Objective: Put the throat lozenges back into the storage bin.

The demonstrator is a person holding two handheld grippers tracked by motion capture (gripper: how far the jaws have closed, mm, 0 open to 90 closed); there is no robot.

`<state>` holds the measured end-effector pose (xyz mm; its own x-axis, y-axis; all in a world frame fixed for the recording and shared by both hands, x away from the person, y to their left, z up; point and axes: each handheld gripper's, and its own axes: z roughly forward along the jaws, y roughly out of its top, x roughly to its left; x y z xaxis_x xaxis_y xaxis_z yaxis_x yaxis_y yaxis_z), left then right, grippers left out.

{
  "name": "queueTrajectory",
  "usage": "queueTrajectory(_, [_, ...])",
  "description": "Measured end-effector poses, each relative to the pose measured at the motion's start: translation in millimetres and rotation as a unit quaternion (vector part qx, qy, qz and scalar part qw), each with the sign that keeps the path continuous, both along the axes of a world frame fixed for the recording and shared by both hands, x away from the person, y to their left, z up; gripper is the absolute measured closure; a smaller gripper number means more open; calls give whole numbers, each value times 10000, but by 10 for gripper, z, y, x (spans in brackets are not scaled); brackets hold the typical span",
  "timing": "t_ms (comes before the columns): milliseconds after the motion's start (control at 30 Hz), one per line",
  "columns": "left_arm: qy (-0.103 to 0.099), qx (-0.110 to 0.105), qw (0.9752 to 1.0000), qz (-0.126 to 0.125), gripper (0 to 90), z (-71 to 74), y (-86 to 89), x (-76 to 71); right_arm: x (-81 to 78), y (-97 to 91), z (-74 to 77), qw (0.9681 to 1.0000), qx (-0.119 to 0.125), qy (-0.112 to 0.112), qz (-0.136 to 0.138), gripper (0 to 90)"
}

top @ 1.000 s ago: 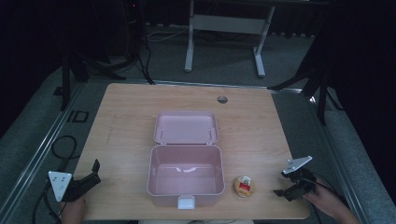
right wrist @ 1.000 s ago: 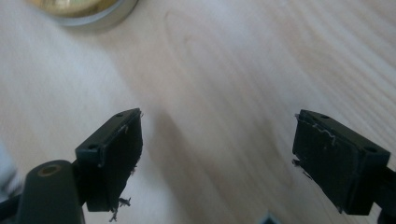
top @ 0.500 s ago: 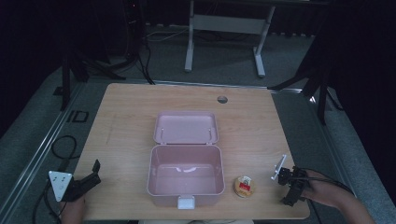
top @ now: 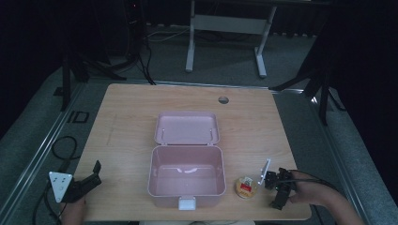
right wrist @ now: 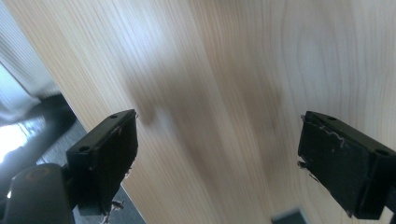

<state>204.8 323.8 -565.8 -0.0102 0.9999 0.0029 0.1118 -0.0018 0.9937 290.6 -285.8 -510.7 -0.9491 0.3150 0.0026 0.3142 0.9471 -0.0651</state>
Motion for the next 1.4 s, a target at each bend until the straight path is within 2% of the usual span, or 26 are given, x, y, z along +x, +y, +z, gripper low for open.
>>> queueTrajectory(133, [-9, -20, 10000, -7, 9, 1, 4, -2, 3, 183, 10, 9997, 183, 71, 138, 119])
queueTrajectory(333, [-15, -36, 10000, -36, 9, 1, 11, -5, 61, 398, 11, 9989, 365, -35, 303, 120])
queueTrajectory(533, [-8, -44, 10000, -64, 8, 1, 15, -7, 115, 596, -29, 9983, 249, -63, 520, 119])
queueTrajectory(867, [-8, -67, 9999, -97, 9, 1, 21, -8, 209, 845, -108, 9967, 97, 72, 806, 120])
queueTrajectory(967, [-1, -62, 9999, -99, 9, 1, 21, -7, 212, 880, -119, 9956, 28, 58, 931, 173])
queueTrajectory(1000, [-2, -65, 9999, -100, 9, 1, 21, -7, 209, 887, -109, 9957, 49, 115, 921, 196])
queueTrajectory(1167, [-3, -70, 9999, -100, 9, 1, 22, -7, 194, 886, -56, 9944, 1, 111, 1049, 199])
queueTrajectory(1267, [6, -54, 9999, -100, 9, 0, 19, -6, 172, 866, 70, 9941, 16, 204, 1066, 200])
queueTrajectory(1367, [3, -43, 9999, -102, 9, 0, 18, -5, 156, 862, 143, 9938, 37, 181, 1093, 200])
queueTrajectory(1400, [2, -48, 9999, -109, 9, -1, 17, -5, 149, 856, 223, 9941, 14, 177, 1074, 201])
